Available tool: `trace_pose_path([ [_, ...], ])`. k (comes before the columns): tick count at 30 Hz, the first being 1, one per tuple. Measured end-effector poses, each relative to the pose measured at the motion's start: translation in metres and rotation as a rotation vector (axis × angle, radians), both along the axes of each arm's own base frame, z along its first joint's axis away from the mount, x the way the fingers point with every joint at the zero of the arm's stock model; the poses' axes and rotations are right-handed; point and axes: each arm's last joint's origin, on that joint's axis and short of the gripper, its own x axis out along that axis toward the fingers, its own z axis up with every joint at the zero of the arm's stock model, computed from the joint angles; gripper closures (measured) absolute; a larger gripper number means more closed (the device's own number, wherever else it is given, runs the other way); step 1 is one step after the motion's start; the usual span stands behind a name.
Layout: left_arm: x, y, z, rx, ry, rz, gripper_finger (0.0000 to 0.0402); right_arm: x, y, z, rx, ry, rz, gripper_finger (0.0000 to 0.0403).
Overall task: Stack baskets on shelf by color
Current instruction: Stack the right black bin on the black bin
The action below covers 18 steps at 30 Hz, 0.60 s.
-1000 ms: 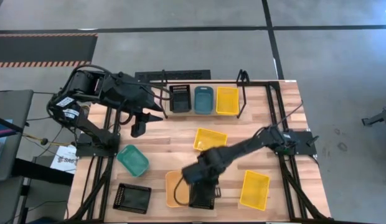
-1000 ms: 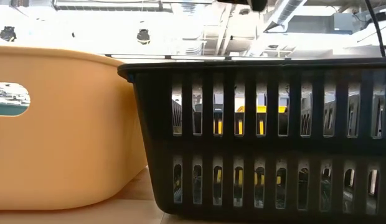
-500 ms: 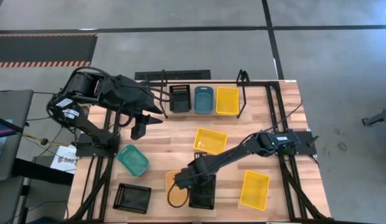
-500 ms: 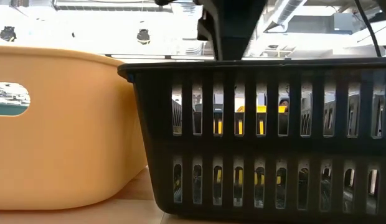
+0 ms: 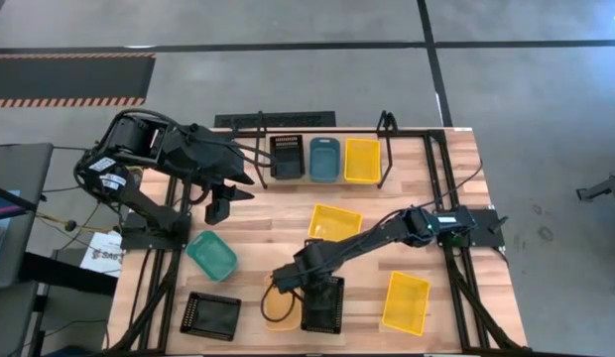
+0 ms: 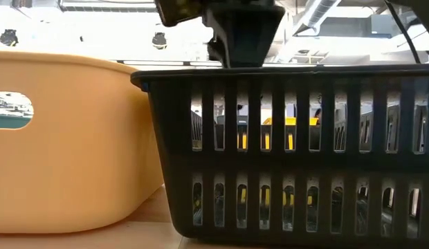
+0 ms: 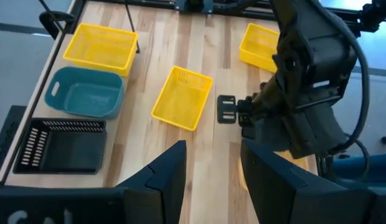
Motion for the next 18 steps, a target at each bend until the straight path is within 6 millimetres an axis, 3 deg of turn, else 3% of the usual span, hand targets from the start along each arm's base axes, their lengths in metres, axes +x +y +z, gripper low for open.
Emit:
trace_pose_path([
  [7, 0.000, 0.000, 0.000, 0.003, 0.001, -0.004, 0.0262, -0.008, 0.005, -0.016, -0.049, 0.125, 0.022, 0.0253],
  [18, 0.000, 0.000, 0.000, 0.005, 0.001, -0.006, 0.0262, 0.007, -0.004, -0.019, 0.011, 0.040, -0.031, 0.0252],
])
